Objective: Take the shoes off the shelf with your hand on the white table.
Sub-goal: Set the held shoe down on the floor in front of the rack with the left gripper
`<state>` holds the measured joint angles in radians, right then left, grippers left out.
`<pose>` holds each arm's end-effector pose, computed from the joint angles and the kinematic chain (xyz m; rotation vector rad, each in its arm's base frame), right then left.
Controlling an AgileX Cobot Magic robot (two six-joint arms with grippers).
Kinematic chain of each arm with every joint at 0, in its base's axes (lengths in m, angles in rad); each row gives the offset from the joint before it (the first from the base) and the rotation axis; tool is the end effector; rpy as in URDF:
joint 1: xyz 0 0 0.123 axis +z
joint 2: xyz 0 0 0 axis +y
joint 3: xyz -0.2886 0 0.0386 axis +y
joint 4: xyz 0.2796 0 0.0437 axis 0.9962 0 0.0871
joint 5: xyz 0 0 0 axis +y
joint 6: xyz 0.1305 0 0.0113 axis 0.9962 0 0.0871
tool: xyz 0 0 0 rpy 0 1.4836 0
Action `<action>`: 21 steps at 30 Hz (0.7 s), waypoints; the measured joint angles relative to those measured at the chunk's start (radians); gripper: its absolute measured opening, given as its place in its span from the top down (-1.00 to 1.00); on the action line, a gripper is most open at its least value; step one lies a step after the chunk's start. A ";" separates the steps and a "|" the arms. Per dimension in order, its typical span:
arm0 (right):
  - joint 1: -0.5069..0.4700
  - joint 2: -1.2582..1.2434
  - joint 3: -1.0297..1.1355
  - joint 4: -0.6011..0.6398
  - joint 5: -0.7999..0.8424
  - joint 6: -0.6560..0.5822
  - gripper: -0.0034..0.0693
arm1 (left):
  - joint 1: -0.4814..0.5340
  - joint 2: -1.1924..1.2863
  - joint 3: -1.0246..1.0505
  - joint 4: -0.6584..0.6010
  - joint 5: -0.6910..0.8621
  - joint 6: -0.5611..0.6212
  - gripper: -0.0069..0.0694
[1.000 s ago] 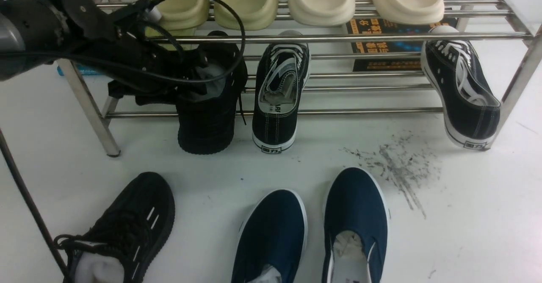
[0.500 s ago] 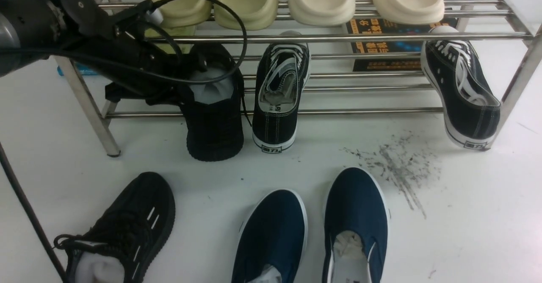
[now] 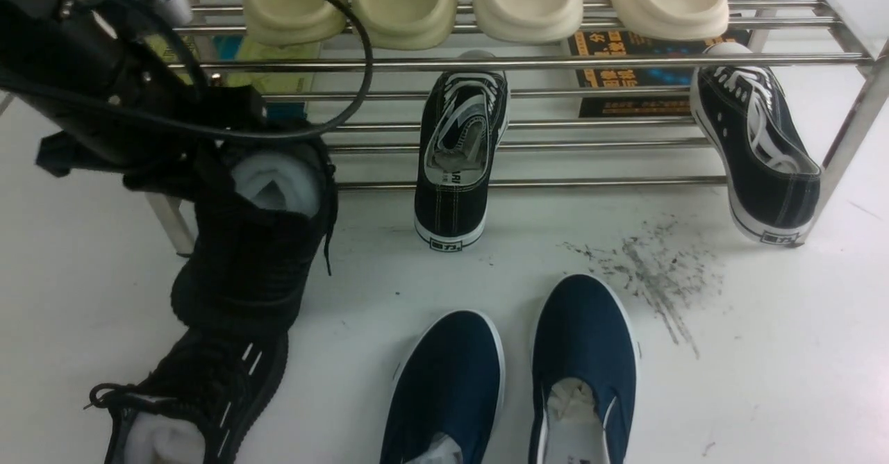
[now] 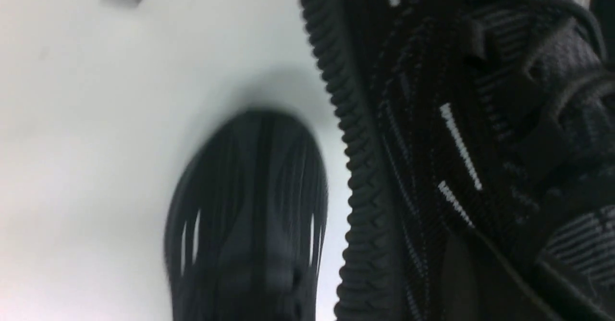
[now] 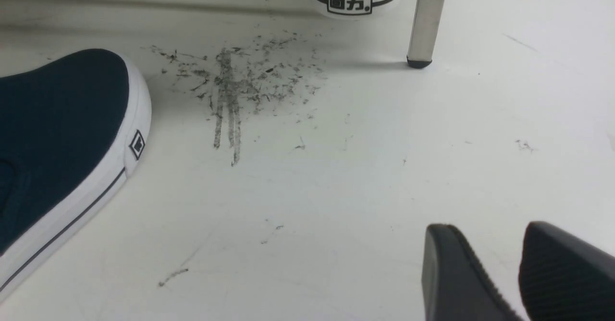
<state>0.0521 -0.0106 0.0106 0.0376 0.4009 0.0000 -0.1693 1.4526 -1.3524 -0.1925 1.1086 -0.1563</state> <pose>0.1149 0.0079 0.1618 -0.0265 1.8847 0.0732 0.3350 -0.0800 0.3138 -0.0455 2.7076 -0.3574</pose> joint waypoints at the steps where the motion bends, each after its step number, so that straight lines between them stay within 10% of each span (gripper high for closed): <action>1: 0.000 0.000 0.000 0.000 0.000 0.000 0.25 | -0.006 -0.037 0.035 0.007 0.009 -0.018 0.79; 21: 0.000 0.000 0.000 0.000 0.000 0.000 0.25 | -0.173 -0.153 0.589 -0.073 -0.330 0.022 0.79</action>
<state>0.0521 -0.0106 0.0106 0.0376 0.4009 0.0000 -0.3424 1.2998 -0.7638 -0.2658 0.7783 -0.1347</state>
